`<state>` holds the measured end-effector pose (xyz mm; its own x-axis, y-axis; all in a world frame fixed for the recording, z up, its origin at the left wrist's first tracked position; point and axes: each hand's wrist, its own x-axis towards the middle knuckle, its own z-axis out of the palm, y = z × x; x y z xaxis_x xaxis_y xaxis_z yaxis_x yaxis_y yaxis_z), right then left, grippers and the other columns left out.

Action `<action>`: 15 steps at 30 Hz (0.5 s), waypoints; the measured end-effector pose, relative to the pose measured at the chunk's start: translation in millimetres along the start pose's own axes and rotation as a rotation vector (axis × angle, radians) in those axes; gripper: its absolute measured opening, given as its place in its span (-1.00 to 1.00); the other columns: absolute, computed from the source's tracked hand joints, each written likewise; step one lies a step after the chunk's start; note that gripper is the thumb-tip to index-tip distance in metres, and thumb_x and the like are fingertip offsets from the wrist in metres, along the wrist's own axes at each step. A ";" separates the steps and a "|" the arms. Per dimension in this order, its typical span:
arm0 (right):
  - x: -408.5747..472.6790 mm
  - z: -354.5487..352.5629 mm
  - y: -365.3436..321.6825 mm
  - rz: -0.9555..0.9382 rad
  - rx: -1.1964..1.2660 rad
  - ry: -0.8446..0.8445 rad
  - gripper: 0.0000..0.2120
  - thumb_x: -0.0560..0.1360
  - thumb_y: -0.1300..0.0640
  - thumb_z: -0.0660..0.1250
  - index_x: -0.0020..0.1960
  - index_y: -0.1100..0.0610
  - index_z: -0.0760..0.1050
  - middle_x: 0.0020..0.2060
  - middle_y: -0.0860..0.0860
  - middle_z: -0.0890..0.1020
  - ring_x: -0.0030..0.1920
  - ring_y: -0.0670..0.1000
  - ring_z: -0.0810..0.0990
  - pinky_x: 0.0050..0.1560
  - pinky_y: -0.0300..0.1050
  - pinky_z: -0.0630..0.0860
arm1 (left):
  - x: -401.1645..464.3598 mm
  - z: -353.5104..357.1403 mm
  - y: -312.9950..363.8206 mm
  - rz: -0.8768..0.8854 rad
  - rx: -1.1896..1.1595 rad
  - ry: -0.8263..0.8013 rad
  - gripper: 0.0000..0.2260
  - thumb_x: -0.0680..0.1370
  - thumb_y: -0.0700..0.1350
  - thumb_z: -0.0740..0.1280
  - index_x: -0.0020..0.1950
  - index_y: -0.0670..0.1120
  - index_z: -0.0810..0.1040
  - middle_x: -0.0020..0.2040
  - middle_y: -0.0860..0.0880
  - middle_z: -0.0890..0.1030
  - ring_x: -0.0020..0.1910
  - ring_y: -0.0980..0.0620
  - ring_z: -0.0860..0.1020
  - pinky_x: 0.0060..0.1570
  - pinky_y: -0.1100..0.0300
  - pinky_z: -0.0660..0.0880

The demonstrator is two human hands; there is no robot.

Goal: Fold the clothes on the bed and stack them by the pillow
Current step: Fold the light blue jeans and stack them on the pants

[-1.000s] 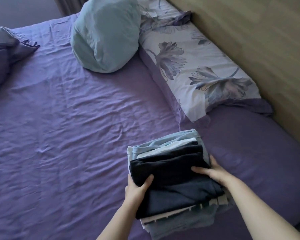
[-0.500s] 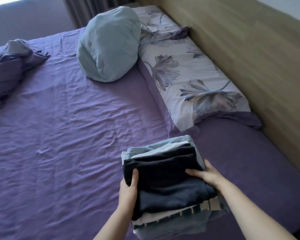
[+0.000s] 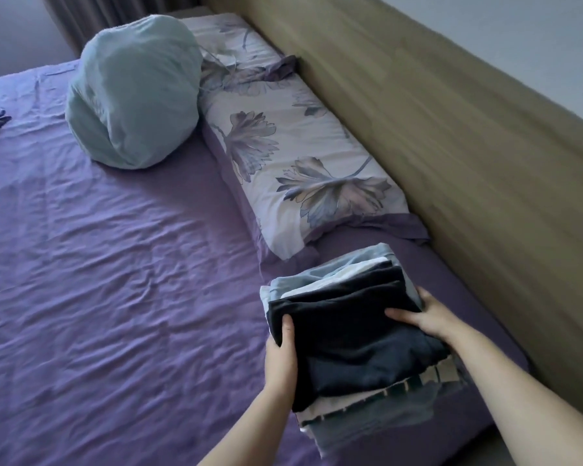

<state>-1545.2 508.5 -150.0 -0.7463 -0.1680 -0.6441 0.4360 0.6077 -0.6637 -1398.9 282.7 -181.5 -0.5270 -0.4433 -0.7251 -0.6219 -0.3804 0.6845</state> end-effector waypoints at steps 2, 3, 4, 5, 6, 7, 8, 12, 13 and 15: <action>7.4 -2.2 13.5 0.034 -0.094 0.013 -0.11 0.25 -0.22 0.50 0.45 0.00 0.21 0.32 -0.01 0.46 0.27 0.09 0.45 0.21 -0.05 0.40 | 3.7 9.0 -4.8 0.004 0.038 0.027 -0.40 0.50 0.35 0.14 0.33 -0.07 0.42 0.22 -0.04 0.54 0.18 -0.06 0.49 0.26 -0.01 0.40; 10.6 -3.0 19.0 0.045 -0.158 0.032 -0.04 0.20 -0.34 0.45 0.47 -0.04 0.17 0.34 -0.01 0.45 0.30 0.10 0.44 0.25 0.00 0.40 | 5.2 11.6 -6.3 0.017 0.075 0.046 -0.41 0.52 0.32 0.14 0.35 -0.08 0.40 0.25 -0.07 0.53 0.21 -0.08 0.48 0.27 -0.02 0.39; 12.0 -3.6 20.9 0.060 -0.242 0.053 0.02 0.16 -0.44 0.38 0.49 -0.06 0.13 0.36 -0.02 0.43 0.32 0.11 0.42 0.28 0.05 0.39 | 4.9 14.2 -5.6 0.031 0.123 0.075 -0.41 0.53 0.28 0.15 0.39 -0.09 0.37 0.30 -0.11 0.50 0.27 -0.12 0.45 0.29 -0.03 0.36; 12.7 -3.6 21.4 0.061 -0.373 0.083 0.02 0.19 -0.48 0.32 0.50 -0.07 0.09 0.38 -0.01 0.40 0.34 0.12 0.39 0.28 0.08 0.39 | 4.4 16.6 -5.5 0.045 0.211 0.139 -0.41 0.55 0.24 0.16 0.44 -0.11 0.30 0.36 -0.16 0.43 0.34 -0.15 0.38 0.34 -0.05 0.30; 11.0 -2.3 20.9 0.017 -0.545 0.143 -0.05 0.28 -0.45 0.29 0.51 -0.05 0.06 0.41 0.02 0.36 0.37 0.13 0.35 0.29 0.10 0.37 | 1.1 18.3 -4.6 0.084 0.360 0.248 -0.42 0.57 0.18 0.18 0.48 -0.12 0.22 0.43 -0.18 0.33 0.41 -0.16 0.29 0.39 -0.06 0.22; 5.5 1.3 19.2 -0.101 -0.710 0.259 -0.16 0.40 -0.36 0.26 0.52 0.00 0.08 0.43 0.04 0.32 0.40 0.13 0.30 0.32 0.10 0.35 | -6.6 19.7 -1.3 0.211 0.528 0.368 -0.44 0.58 0.11 0.19 0.50 -0.12 0.18 0.47 -0.17 0.25 0.45 -0.15 0.20 0.43 -0.05 0.12; -1.3 6.2 17.1 -0.285 -0.814 0.401 -0.30 0.48 -0.24 0.22 0.50 0.07 0.16 0.43 0.08 0.32 0.41 0.13 0.28 0.33 0.11 0.32 | -14.2 21.4 0.9 0.459 0.675 0.458 -0.49 0.58 0.04 0.19 0.49 -0.11 0.21 0.47 -0.14 0.23 0.46 -0.13 0.18 0.45 -0.03 0.05; -34.0 35.9 10.8 -0.945 -0.838 0.639 -0.60 0.47 0.07 0.25 0.27 0.15 0.49 0.31 0.12 0.48 0.34 0.12 0.40 0.30 0.12 0.32 | -20.0 37.5 -5.9 1.366 0.981 0.275 -0.68 0.44 -0.20 0.23 0.17 -0.05 0.56 0.17 -0.09 0.51 0.25 -0.10 0.41 0.36 -0.06 0.25; -39.2 45.8 14.2 -1.012 -0.882 0.587 -0.63 0.46 0.10 0.26 0.25 0.12 0.51 0.31 0.10 0.49 0.34 0.10 0.40 0.30 0.11 0.32 | -16.7 40.0 -9.0 1.394 1.049 0.189 -0.70 0.43 -0.20 0.23 0.11 -0.05 0.60 0.11 -0.09 0.57 0.21 -0.09 0.42 0.34 -0.04 0.28; -40.0 60.6 20.5 -1.045 -1.012 0.454 -0.61 0.47 0.07 0.23 0.28 0.07 0.50 0.33 0.08 0.48 0.38 0.08 0.35 0.32 0.13 0.28 | -9.2 42.6 -13.5 1.335 1.217 0.071 -0.70 0.46 -0.12 0.23 0.14 -0.09 0.61 0.14 -0.11 0.60 0.27 -0.09 0.39 0.41 -0.02 0.17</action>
<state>-1475.9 480.7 -160.9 -0.6606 -0.7156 0.2270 -0.7451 0.6621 -0.0810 -1410.4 326.5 -187.2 -0.9713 0.0377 0.2348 0.1059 0.9527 0.2850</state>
